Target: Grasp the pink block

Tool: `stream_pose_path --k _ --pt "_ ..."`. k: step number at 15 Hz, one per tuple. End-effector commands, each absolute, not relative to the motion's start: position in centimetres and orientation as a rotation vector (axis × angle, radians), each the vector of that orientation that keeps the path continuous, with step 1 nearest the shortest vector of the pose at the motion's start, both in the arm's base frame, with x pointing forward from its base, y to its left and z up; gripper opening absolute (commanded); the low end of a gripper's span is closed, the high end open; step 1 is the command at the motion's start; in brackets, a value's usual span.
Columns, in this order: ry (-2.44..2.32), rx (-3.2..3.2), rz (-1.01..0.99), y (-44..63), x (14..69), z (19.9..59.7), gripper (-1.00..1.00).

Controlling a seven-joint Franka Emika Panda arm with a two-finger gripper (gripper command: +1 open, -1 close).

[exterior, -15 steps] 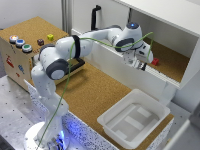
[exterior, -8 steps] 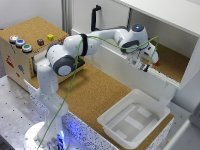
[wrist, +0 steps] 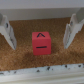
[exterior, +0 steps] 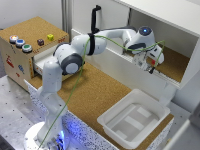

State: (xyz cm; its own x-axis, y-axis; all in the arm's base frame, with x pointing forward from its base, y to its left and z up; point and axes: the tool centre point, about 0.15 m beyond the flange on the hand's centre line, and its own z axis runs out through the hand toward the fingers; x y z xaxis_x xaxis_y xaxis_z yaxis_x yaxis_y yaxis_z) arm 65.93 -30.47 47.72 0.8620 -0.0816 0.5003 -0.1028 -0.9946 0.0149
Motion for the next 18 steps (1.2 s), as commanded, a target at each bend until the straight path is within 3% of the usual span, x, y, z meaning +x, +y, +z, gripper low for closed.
stream_pose_path --k 1,11,18 --pt "-0.066 3.116 0.644 -32.4 72.4 47.0 -1.0" --pt "-0.025 3.125 0.669 -31.4 70.0 46.9 -1.0" --pt "0.074 3.041 0.778 -29.5 63.2 51.7 -1.0"
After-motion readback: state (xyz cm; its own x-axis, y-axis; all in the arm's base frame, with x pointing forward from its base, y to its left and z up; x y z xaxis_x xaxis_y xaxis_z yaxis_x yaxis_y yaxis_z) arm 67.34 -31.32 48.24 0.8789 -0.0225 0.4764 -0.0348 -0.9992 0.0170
